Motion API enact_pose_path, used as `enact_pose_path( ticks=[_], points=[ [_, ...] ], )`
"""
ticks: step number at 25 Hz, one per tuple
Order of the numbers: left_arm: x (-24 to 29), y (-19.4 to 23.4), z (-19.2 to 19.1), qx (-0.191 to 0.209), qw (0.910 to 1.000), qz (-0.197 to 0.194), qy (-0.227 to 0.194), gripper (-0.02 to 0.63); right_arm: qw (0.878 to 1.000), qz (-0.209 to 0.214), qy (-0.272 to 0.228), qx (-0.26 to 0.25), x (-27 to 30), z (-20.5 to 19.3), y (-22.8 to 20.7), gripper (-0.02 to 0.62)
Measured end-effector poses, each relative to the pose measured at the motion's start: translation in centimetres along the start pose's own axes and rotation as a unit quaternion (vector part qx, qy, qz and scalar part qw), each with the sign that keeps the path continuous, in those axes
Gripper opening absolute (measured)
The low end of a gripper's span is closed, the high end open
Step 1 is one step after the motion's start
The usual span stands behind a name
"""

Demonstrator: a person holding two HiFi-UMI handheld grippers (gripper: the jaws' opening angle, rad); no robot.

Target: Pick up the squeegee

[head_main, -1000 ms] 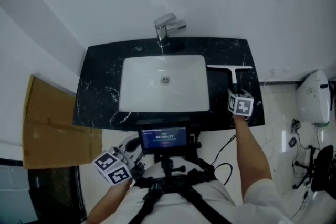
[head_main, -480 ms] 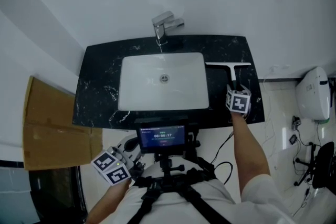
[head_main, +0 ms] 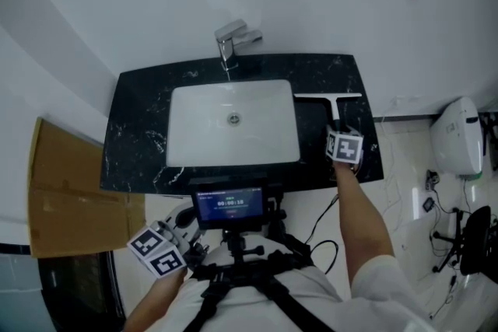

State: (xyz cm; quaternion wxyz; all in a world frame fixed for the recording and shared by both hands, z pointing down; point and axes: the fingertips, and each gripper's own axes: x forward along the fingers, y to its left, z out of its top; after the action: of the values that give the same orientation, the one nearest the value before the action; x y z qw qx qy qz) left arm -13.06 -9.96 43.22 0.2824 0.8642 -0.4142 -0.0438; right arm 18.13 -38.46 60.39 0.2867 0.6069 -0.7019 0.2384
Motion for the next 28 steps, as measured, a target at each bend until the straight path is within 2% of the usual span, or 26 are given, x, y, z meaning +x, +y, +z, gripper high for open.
enact_pose_path(
  ticks=[4, 8, 13, 18, 19, 20, 25, 28],
  points=[
    [-0.04, -0.08, 0.05, -0.001, 1.0000, 0.001, -0.002, -0.003, 1.000, -0.006, -0.008, -0.011, -0.10, 0.33, -0.17, 0.215],
    [-0.03, -0.13, 0.02, -0.001, 1.0000, 0.004, -0.003, -0.003, 1.000, -0.002, 0.010, -0.003, -0.09, -0.46, 0.08, 0.206],
    [0.05, -0.12, 0.01, -0.001, 1.0000, 0.005, -0.004, -0.003, 1.000, -0.003, -0.003, -0.012, -0.01, 0.30, -0.03, 0.202],
    [-0.05, -0.13, -0.03, -0.001, 1.0000, 0.006, -0.004, -0.003, 1.000, 0.009, 0.007, -0.005, 0.18, -0.24, 0.55, 0.184],
    [-0.06, -0.13, -0.02, -0.002, 1.0000, 0.007, -0.005, -0.003, 1.000, 0.008, 0.005, -0.007, 0.18, -0.09, 0.52, 0.170],
    [-0.07, -0.11, -0.01, -0.002, 1.0000, 0.007, -0.006, -0.003, 1.000, 0.007, 0.003, -0.009, 0.19, 0.05, 0.45, 0.120],
    [-0.12, -0.16, 0.01, -0.001, 0.9999, 0.009, -0.007, -0.003, 1.000, -0.001, 0.012, -0.025, 0.22, -0.48, 0.26, 0.094],
    [-0.14, -0.24, 0.01, 0.000, 0.9999, 0.009, -0.008, -0.003, 0.999, 0.001, 0.001, -0.037, 0.21, -0.09, 0.41, 0.086]
  ],
)
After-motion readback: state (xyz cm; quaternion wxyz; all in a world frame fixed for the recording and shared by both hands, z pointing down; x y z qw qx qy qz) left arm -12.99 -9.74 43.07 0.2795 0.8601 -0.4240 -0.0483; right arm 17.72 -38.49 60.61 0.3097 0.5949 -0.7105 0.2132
